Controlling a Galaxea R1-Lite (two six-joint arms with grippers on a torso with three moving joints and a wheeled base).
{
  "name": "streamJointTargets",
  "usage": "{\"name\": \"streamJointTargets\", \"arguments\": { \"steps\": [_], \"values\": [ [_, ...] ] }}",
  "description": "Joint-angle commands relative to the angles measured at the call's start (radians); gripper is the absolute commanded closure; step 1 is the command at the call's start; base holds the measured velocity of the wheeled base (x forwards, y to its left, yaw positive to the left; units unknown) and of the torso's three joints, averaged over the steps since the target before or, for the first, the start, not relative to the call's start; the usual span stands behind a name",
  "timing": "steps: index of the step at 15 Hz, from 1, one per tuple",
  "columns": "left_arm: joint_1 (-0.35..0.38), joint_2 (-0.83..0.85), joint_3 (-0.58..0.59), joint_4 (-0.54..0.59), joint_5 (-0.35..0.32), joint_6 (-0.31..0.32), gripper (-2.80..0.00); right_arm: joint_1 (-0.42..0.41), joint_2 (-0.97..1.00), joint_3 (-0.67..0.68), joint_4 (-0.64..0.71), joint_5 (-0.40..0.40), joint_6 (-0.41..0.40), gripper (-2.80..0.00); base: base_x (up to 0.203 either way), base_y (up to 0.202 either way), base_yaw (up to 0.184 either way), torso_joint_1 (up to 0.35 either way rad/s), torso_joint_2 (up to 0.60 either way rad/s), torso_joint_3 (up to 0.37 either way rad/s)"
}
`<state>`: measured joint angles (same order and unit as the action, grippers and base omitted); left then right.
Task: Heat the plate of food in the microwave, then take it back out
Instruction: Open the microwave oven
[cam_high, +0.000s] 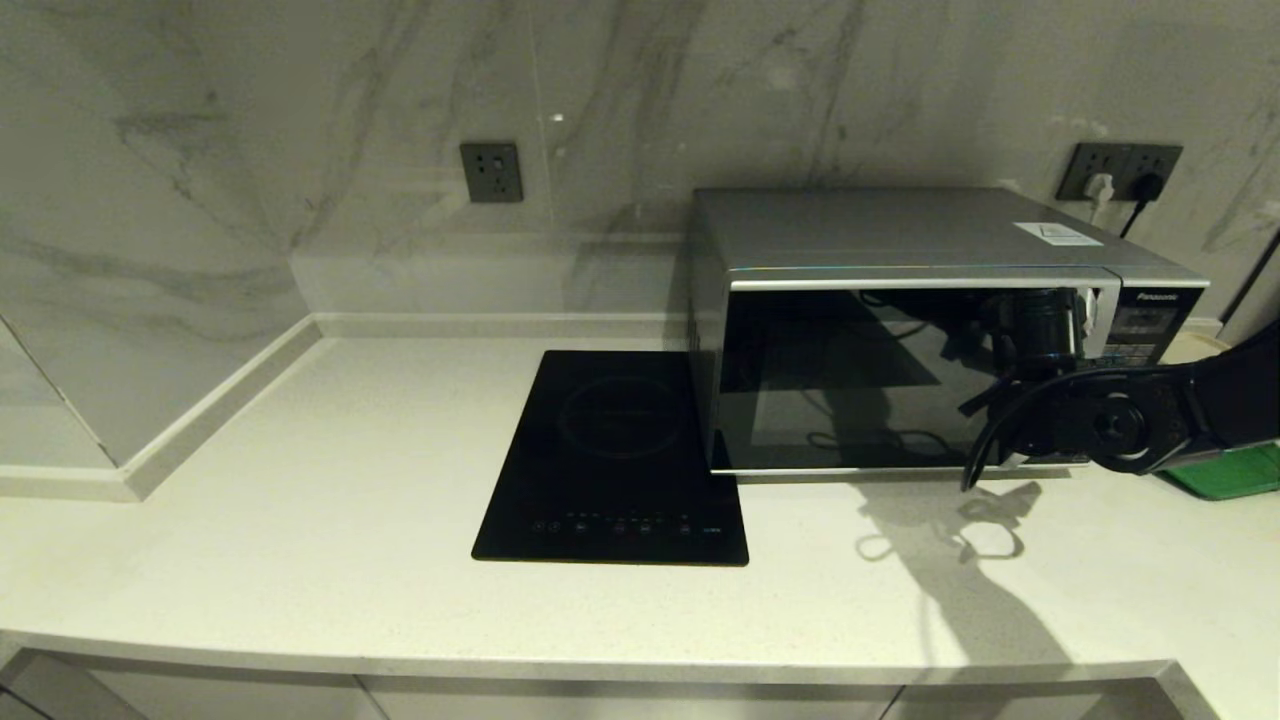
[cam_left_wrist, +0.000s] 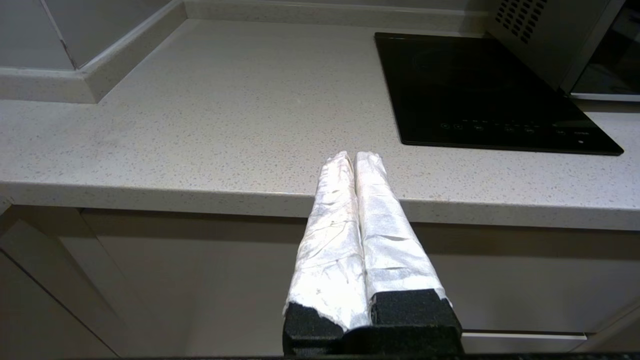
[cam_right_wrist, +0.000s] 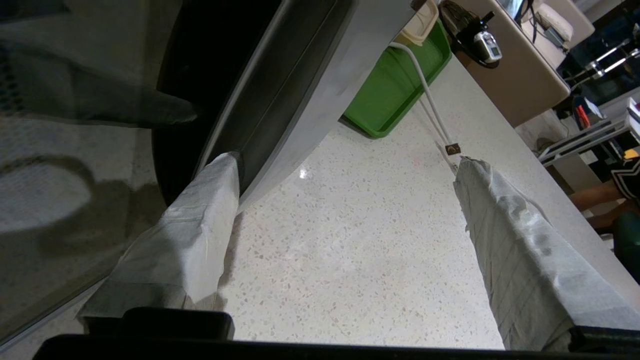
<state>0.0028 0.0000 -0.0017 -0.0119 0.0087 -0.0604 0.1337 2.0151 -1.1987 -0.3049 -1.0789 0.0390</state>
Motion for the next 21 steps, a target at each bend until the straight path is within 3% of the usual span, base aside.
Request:
{"name": "streamJointTargets", "arguments": {
  "steps": [1,9,21],
  "values": [
    [0.000,0.000,0.000,0.000,0.001,-0.001,0.00,-0.003,-0.001,-0.011,-0.002,-0.006,0.001,-2.80,0.000,0.000,0.000,0.000,0.00,0.000],
    [0.000,0.000,0.000,0.000,0.001,-0.001,0.00,-0.005,0.004,0.019,0.007,-0.009,0.162,-2.80,0.000,0.000,0.000,0.000,0.00,0.000],
    [0.000,0.000,0.000,0.000,0.001,-0.001,0.00,-0.039,-0.008,0.046,0.004,-0.008,0.199,-2.80,0.000,0.000,0.000,0.000,0.00,0.000]
  ]
}}
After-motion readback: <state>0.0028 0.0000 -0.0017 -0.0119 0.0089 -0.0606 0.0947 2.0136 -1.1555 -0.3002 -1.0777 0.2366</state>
